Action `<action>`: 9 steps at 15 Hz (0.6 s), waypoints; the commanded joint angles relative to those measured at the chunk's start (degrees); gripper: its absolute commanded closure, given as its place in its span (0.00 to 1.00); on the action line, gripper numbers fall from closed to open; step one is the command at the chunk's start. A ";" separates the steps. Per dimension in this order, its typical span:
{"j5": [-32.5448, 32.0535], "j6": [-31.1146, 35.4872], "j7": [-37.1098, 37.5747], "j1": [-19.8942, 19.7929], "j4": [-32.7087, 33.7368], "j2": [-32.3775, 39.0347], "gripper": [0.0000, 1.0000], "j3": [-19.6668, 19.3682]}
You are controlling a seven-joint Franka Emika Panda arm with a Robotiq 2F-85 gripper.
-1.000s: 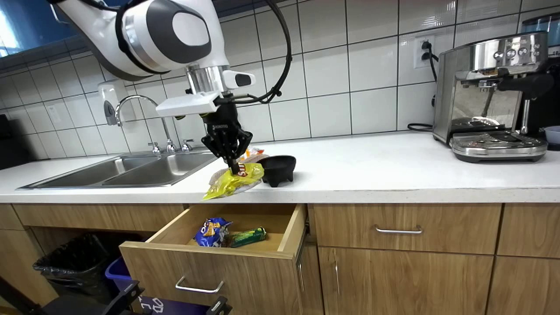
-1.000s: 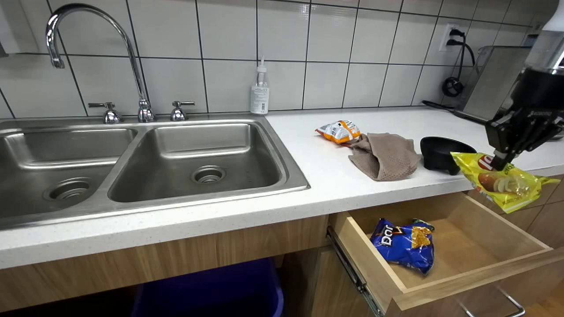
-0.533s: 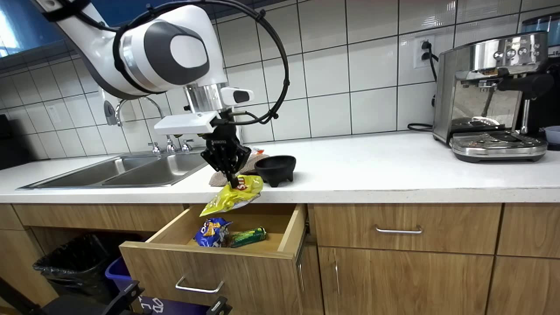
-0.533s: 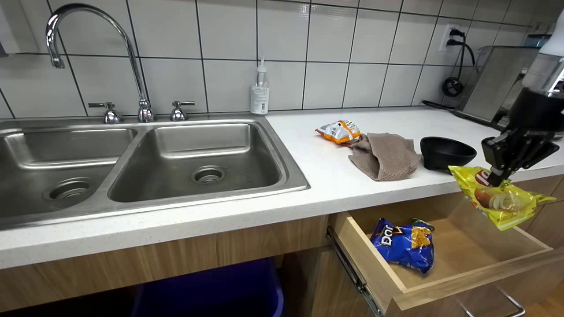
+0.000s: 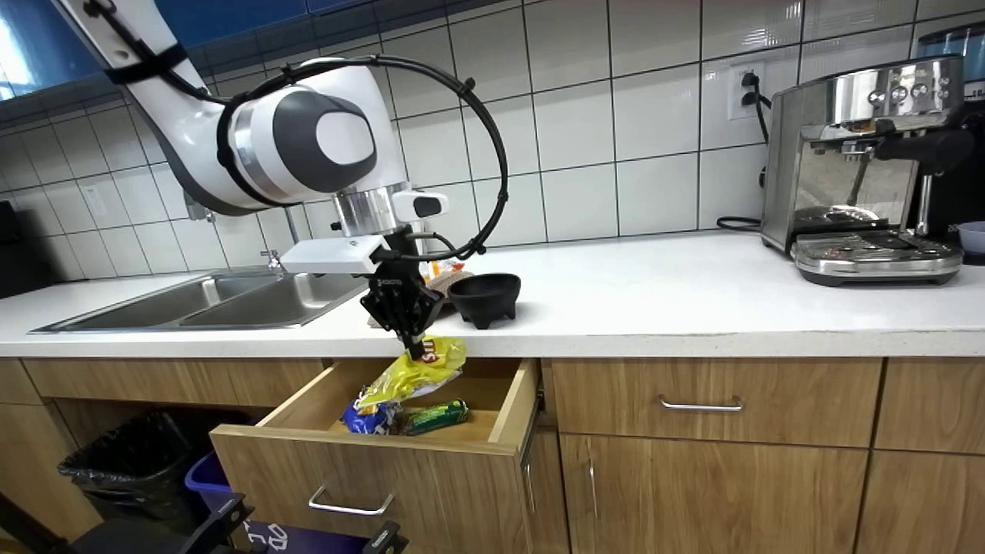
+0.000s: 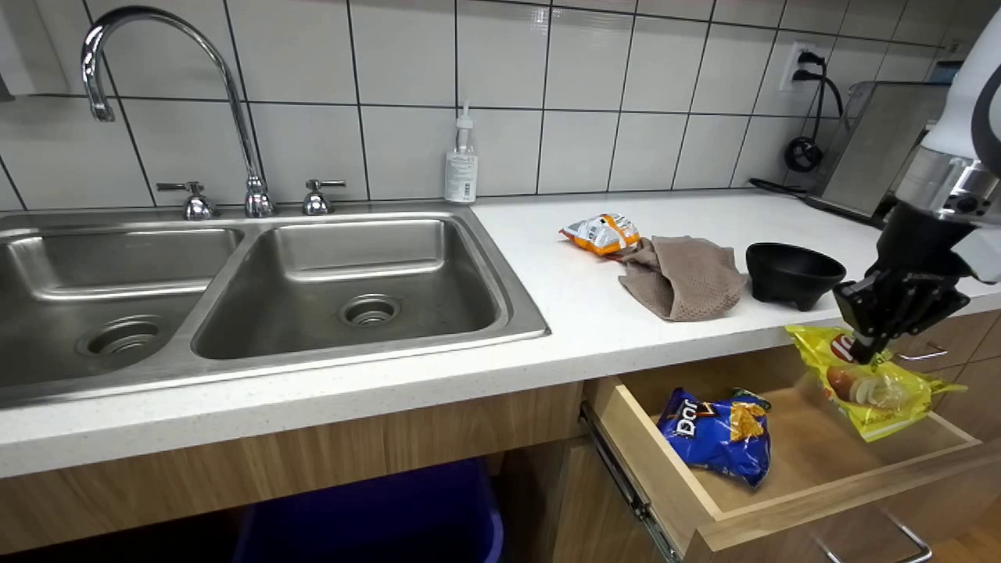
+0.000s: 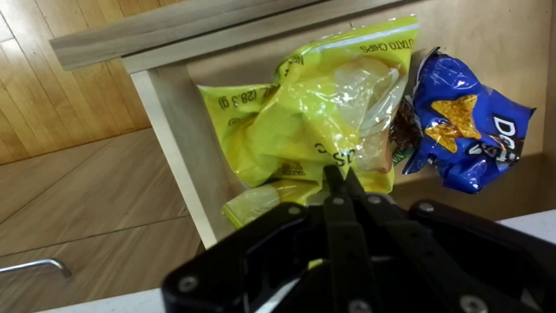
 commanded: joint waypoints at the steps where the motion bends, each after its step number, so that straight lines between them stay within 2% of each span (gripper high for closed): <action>1: -4.20 1.71 5.26 -1.05 1.46 3.74 1.00 0.05; 9: -7.43 2.75 11.32 -0.08 4.24 9.93 1.00 -3.26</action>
